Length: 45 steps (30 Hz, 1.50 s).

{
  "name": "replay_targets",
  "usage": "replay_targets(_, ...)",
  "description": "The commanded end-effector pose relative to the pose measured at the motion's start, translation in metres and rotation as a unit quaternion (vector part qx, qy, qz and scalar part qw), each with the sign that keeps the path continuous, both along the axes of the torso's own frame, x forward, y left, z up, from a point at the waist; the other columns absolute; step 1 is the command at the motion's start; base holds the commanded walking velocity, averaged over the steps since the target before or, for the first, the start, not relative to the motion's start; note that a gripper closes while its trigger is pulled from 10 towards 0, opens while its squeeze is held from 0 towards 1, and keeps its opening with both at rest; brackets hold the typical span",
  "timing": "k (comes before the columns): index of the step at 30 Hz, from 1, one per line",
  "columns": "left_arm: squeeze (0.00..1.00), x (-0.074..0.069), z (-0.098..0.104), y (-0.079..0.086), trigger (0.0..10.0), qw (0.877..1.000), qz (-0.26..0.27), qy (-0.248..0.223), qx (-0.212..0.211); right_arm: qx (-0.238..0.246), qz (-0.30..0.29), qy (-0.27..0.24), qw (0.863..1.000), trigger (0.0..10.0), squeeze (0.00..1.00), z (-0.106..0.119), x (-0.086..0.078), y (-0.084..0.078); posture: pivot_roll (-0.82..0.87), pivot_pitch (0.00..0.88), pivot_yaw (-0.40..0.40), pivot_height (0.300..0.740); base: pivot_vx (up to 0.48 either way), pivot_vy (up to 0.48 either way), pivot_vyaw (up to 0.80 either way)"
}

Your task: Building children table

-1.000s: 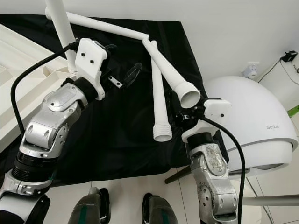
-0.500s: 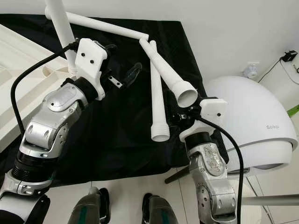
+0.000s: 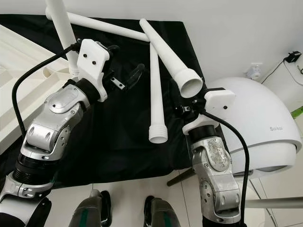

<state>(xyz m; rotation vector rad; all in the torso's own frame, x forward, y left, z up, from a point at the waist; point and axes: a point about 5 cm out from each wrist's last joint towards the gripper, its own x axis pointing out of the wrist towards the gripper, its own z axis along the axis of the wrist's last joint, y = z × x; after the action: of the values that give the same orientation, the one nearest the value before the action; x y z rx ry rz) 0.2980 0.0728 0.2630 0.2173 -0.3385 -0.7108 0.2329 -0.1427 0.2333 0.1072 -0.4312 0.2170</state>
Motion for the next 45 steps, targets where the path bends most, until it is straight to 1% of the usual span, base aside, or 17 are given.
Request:
replay_targets(1,0.0,-0.002,-0.001,-0.004,10.0,1.0,-0.013,0.002,0.003,0.004,0.0,-0.013,1.0,10.0,0.0,0.004,0.002,-0.001,-0.03,0.158,-0.042,0.74,0.0,0.0,0.0)
replay_targets(2,0.0,-0.002,-0.001,-0.004,10.0,1.0,-0.013,0.002,0.003,0.004,0.0,-0.013,1.0,10.0,0.0,0.004,0.002,-0.001,-0.03,0.158,-0.042,0.74,0.0,0.0,0.0)
replay_targets(5,0.0,-0.002,-0.001,-0.004,10.0,1.0,-0.013,0.002,0.0,0.012,-0.001,-0.002,1.0,10.0,0.0,0.001,0.015,-0.002,-0.03,0.159,-0.042,0.74,0.0,0.0,0.0)
replay_targets(8,0.0,-0.002,-0.001,-0.004,10.0,1.0,-0.012,0.001,0.001,0.016,-0.002,0.004,1.0,10.0,0.0,-0.001,0.02,-0.002,-0.02,0.16,-0.043,0.74,0.0,0.0,0.0)
replay_targets(11,0.0,-0.002,-0.001,-0.005,10.0,1.0,-0.012,0.001,0.002,0.026,-0.004,0.023,0.999,10.0,0.0,-0.005,0.037,-0.003,-0.02,0.162,-0.044,0.74,0.0,0.0,0.0)
replay_targets(12,0.0,-0.002,-0.001,-0.005,10.0,1.0,-0.012,0.001,0.002,0.026,-0.004,0.023,0.999,10.0,0.0,-0.005,0.037,-0.003,-0.02,0.162,-0.044,0.74,0.0,0.0,0.0)
replay_targets(13,0.0,-0.002,-0.001,-0.004,10.0,1.0,-0.01,0.001,0.002,0.022,-0.006,0.03,0.999,10.0,0.0,-0.008,0.044,-0.003,-0.02,0.162,-0.044,0.74,0.0,0.0,0.0)
replay_targets(14,0.0,-0.002,-0.001,-0.004,10.0,1.0,-0.01,0.002,0.001,0.035,-0.001,0.047,0.998,10.0,0.0,-0.013,0.052,-0.003,-0.01,0.161,-0.046,0.74,0.0,0.0,0.0)
replay_targets(17,0.0,-0.002,-0.001,-0.004,10.0,1.0,-0.01,0.002,0.001,0.035,-0.001,0.047,0.998,10.0,0.0,-0.013,0.052,-0.003,-0.01,0.161,-0.046,0.74,0.0,0.0,0.0)
replay_targets(19,0.0,-0.002,-0.001,-0.004,10.0,1.0,-0.007,0.003,0.0,0.044,0.006,0.068,0.997,10.0,0.0,-0.018,0.061,-0.003,-0.01,0.164,-0.05,0.74,0.0,0.0,0.0)
replay_targets(21,0.0,-0.003,-0.002,-0.003,10.0,1.0,-0.005,0.003,0.0,0.045,0.013,0.084,0.995,10.0,0.0,-0.021,0.064,-0.001,-0.01,0.165,-0.052,0.74,0.0,0.0,0.0)
replay_targets(28,0.0,-0.004,-0.002,-0.002,10.0,1.0,-0.002,0.004,-0.003,0.036,0.026,0.103,0.994,10.0,0.0,-0.027,0.062,0.004,-0.01,0.168,-0.055,0.74,0.0,0.0,0.0)
replay_targets(33,0.0,-0.004,-0.002,-0.002,10.0,1.0,-0.002,0.006,-0.005,0.036,0.042,0.115,0.992,10.0,0.0,-0.03,0.054,0.008,-0.01,0.171,-0.053,0.74,0.0,0.0,0.0)
replay_targets(35,0.0,-0.004,-0.002,-0.002,10.0,1.0,-0.002,0.006,-0.005,0.036,0.042,0.115,0.992,10.0,0.0,-0.03,0.054,0.008,-0.01,0.171,-0.053,0.74,0.0,0.0,0.0)
replay_targets(42,0.0,-0.004,-0.003,-0.003,10.0,1.0,-0.004,0.007,-0.006,0.032,0.05,0.144,0.988,10.0,0.0,-0.035,0.043,0.004,-0.02,0.172,-0.053,0.74,0.0,0.0,0.0)
replay_targets(44,0.0,-0.004,-0.003,-0.003,10.0,1.0,-0.004,0.007,-0.006,0.032,0.05,0.144,0.988,10.0,0.0,-0.035,0.043,0.004,-0.02,0.172,-0.053,0.74,0.0,0.0,0.0)
replay_targets(45,0.0,-0.004,-0.003,-0.003,10.0,1.0,-0.005,0.007,-0.006,0.032,0.05,0.154,0.986,10.0,0.0,-0.034,0.039,0.002,-0.03,0.172,-0.053,0.74,0.0,0.0,0.0)
